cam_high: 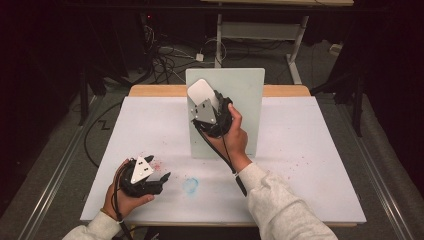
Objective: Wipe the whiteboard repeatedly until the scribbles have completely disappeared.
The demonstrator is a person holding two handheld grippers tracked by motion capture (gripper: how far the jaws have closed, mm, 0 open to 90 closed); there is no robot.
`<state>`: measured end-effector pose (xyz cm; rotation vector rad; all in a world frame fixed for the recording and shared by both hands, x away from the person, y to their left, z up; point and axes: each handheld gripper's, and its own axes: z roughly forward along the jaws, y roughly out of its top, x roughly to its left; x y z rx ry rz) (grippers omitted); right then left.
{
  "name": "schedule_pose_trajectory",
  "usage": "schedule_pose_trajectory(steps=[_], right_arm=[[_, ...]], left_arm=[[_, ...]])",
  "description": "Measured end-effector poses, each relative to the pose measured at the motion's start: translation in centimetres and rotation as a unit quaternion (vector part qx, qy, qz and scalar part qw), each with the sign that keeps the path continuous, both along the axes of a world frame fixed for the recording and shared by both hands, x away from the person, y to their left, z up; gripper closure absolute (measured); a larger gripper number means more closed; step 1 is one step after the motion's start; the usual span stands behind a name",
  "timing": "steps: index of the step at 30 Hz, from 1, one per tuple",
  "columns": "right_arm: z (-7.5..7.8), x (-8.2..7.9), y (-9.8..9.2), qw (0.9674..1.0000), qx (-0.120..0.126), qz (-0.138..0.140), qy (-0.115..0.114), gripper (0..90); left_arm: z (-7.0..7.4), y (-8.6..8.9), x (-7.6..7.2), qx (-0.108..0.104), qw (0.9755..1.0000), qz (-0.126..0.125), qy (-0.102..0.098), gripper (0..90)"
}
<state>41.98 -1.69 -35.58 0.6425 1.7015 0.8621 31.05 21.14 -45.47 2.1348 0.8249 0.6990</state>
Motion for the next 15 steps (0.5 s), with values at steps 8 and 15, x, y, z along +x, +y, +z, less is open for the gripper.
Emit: schedule_pose_trajectory(steps=[8, 15], right_arm=[[2.2, 0.8, 0.8, 0.9999, 0.012, -0.005, -0.002, 31.2], [2.5, 0.9, 1.0, 0.9999, 0.013, -0.008, -0.004, 31.2]], left_arm=[[0.0, 0.1, 0.0, -0.002, 1.0000, -0.001, 0.000, 21.7], [0.0, 0.1, 0.0, -0.003, 1.0000, -0.001, -0.001, 21.6]])
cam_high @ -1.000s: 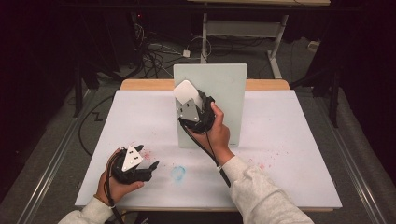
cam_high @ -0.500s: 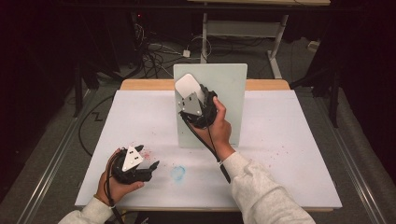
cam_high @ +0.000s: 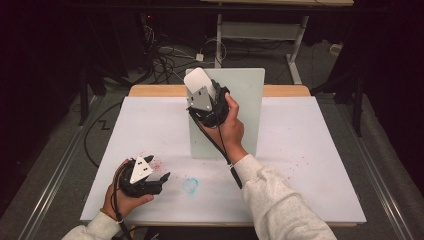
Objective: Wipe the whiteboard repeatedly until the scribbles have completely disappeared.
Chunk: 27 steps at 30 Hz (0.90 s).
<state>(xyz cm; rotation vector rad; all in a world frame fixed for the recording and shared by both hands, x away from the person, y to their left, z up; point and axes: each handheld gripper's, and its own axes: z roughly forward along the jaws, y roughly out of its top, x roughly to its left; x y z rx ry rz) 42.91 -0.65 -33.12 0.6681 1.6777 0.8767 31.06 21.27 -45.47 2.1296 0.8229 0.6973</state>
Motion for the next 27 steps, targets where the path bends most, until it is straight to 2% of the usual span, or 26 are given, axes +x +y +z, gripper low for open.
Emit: schedule_pose_trajectory(steps=[7, 14, 16, 17, 21, 24, 27], right_arm=[[-0.7, -0.3, 0.0, 1.0000, -0.006, 0.001, -0.001, 31.1], [-2.2, -0.8, 0.1, 0.9998, -0.021, 0.005, 0.000, 31.2], [-2.5, -1.0, 0.1, 0.9997, -0.022, 0.006, 0.001, 31.2], [-2.7, -1.1, 0.1, 0.9997, -0.024, 0.006, 0.001, 31.2], [-3.3, -1.3, 0.1, 0.9995, -0.031, 0.007, 0.001, 31.2], [-3.5, -1.3, 0.0, 0.9995, -0.031, 0.008, 0.002, 31.2], [-2.9, -1.1, 0.1, 0.9995, -0.031, 0.009, 0.007, 31.2]], left_arm=[[0.0, 0.0, 0.0, 0.000, 1.0000, 0.001, 0.000, 21.6], [0.0, 0.0, 0.0, 0.000, 1.0000, 0.002, 0.001, 21.6], [-0.1, 0.0, 0.0, -0.002, 1.0000, 0.004, 0.008, 21.6], [0.0, 0.0, 0.0, 0.002, 1.0000, 0.001, 0.001, 21.6], [0.0, 0.0, 0.0, 0.000, 1.0000, 0.002, 0.000, 21.6], [0.0, 0.0, 0.0, 0.001, 1.0000, 0.002, 0.000, 21.6], [0.1, 0.0, -0.1, 0.001, 1.0000, 0.002, -0.001, 21.6]])
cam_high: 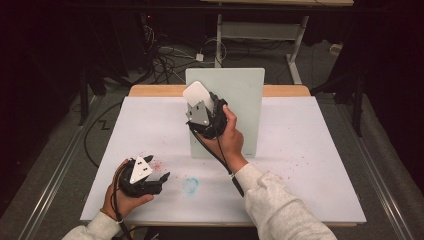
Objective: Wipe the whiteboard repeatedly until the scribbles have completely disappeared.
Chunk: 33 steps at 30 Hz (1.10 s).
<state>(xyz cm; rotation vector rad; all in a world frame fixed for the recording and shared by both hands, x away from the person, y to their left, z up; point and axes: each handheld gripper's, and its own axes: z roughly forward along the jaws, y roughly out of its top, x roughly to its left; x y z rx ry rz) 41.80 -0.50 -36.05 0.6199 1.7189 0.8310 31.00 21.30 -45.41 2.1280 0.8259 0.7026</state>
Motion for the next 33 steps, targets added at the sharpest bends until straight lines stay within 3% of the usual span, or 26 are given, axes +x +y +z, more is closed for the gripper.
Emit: schedule_pose_trajectory(steps=[8, 13, 20, 33], right_arm=[[2.4, 0.9, 0.5, 0.9999, 0.012, -0.005, -0.003, 31.2], [2.5, 0.9, -0.4, 0.9997, 0.020, -0.011, -0.003, 31.2], [1.6, 0.6, -3.6, 0.9992, 0.028, -0.027, -0.006, 31.2], [0.9, 0.3, -11.1, 0.9944, 0.083, -0.065, 0.010, 31.2]], left_arm=[[0.0, 0.1, -0.1, -0.001, 1.0000, -0.001, -0.001, 21.6], [0.0, 0.2, -0.2, -0.005, 1.0000, 0.002, 0.004, 21.6], [0.0, 0.2, -0.2, -0.001, 1.0000, 0.002, -0.002, 21.6], [0.0, -0.1, -0.1, 0.005, 1.0000, 0.004, -0.002, 21.6]])
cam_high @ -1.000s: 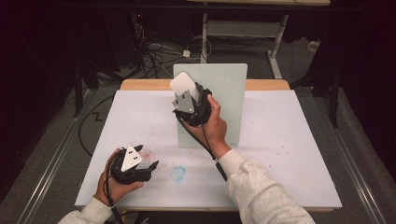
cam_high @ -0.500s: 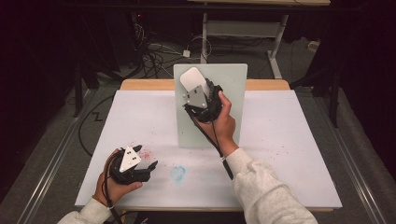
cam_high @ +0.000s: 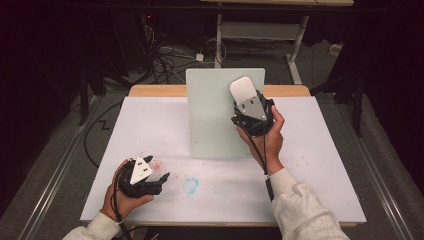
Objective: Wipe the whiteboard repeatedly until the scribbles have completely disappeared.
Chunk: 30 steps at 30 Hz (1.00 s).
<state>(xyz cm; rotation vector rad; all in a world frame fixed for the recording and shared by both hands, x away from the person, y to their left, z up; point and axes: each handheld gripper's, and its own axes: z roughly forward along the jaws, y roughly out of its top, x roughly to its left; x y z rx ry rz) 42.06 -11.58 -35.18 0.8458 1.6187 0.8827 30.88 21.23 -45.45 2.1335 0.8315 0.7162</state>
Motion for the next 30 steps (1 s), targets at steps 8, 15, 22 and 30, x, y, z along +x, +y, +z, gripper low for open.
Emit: schedule_pose_trajectory(steps=[8, 15, 22, 30], right_arm=[[-1.3, -0.5, -1.8, 0.9999, 0.010, -0.005, 0.010, 31.2], [-1.9, -0.7, -2.2, 0.9998, 0.005, -0.005, 0.018, 31.2], [-0.3, -0.1, -1.9, 0.9997, 0.018, -0.008, 0.011, 31.1], [0.8, 0.3, -1.6, 0.9997, 0.022, -0.009, 0.007, 31.1]], left_arm=[[0.0, 0.0, 0.0, 0.001, 1.0000, -0.001, 0.001, 21.7], [0.0, -0.1, 0.0, 0.002, 1.0000, -0.002, 0.001, 21.7], [-0.1, -0.2, 0.1, 0.002, 1.0000, -0.004, 0.003, 21.9], [-0.1, -0.2, 0.1, 0.003, 1.0000, -0.005, 0.003, 21.9]])
